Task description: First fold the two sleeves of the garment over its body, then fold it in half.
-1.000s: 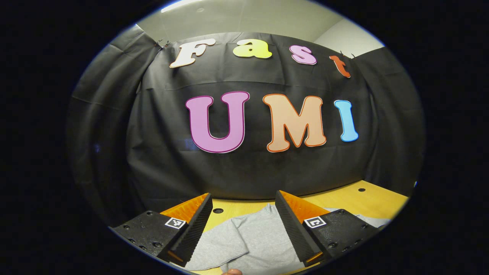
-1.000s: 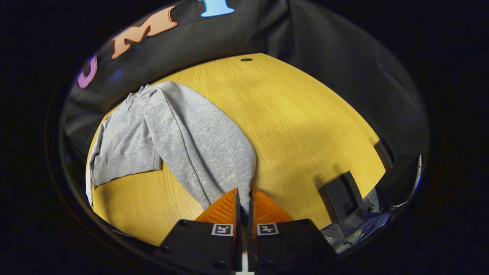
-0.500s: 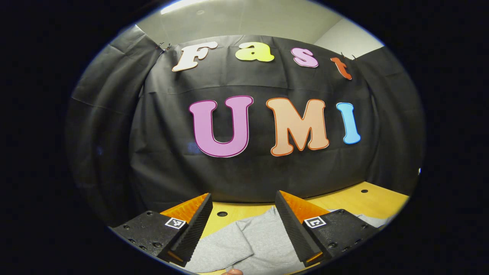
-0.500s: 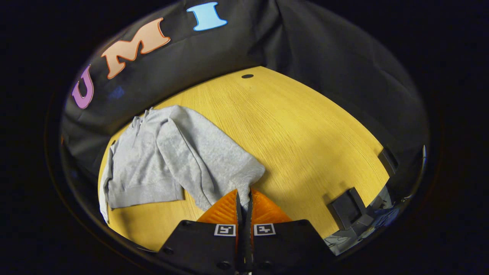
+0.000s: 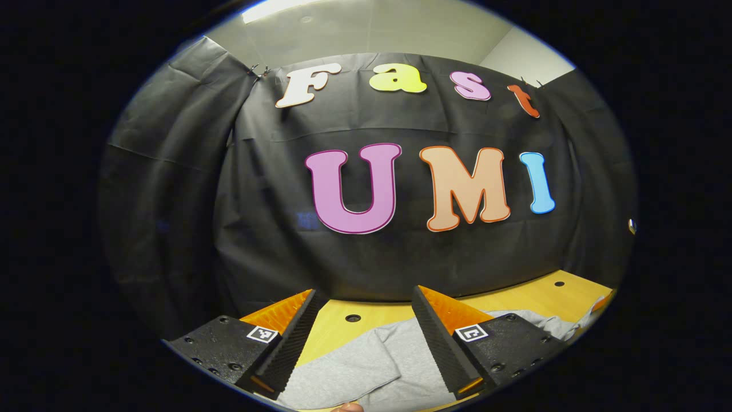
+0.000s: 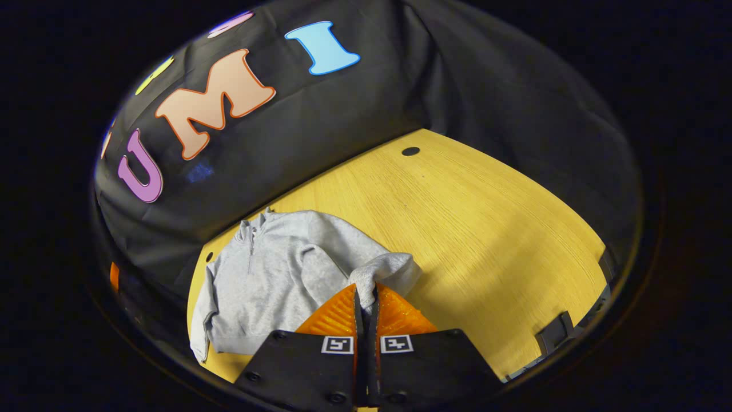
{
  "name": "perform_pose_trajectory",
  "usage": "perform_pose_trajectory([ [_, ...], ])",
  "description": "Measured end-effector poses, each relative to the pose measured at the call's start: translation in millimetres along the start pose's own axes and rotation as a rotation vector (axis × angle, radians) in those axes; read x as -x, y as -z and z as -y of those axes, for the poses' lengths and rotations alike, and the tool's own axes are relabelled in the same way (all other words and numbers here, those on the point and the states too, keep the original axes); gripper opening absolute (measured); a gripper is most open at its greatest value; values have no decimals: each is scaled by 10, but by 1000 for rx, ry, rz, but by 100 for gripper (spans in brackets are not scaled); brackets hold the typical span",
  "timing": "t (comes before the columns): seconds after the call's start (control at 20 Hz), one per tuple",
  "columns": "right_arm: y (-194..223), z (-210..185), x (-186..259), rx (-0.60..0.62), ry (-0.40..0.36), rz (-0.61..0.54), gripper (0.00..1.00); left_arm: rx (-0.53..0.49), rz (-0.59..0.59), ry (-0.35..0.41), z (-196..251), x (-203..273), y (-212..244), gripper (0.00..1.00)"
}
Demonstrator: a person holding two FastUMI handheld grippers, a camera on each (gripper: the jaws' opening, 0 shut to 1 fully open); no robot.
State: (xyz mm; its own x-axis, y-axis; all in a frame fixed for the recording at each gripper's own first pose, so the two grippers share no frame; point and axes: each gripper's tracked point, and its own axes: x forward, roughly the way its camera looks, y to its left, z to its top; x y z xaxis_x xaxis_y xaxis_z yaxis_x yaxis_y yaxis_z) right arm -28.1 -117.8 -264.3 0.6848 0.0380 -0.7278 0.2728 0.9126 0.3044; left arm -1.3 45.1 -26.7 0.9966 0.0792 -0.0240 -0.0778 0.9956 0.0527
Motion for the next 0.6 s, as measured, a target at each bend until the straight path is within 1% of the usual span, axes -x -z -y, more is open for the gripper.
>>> perform_pose_trajectory([
  [0.2, -233, -411, -176, -16, -62, 20, 3, -3, -12, -41, -210, 55, 41, 96],
  [0.35, -346, -693, -285, -12, -96, 35, 3, -8, -15, -72, -344, 98, 57, 97],
  [0.5, -434, -973, -380, -6, -131, 46, 3, -10, -18, -102, -537, 159, 78, 96],
  [0.6, -481, -1167, -425, -4, -153, 53, 3, -9, -22, -120, -637, 189, 79, 97],
])
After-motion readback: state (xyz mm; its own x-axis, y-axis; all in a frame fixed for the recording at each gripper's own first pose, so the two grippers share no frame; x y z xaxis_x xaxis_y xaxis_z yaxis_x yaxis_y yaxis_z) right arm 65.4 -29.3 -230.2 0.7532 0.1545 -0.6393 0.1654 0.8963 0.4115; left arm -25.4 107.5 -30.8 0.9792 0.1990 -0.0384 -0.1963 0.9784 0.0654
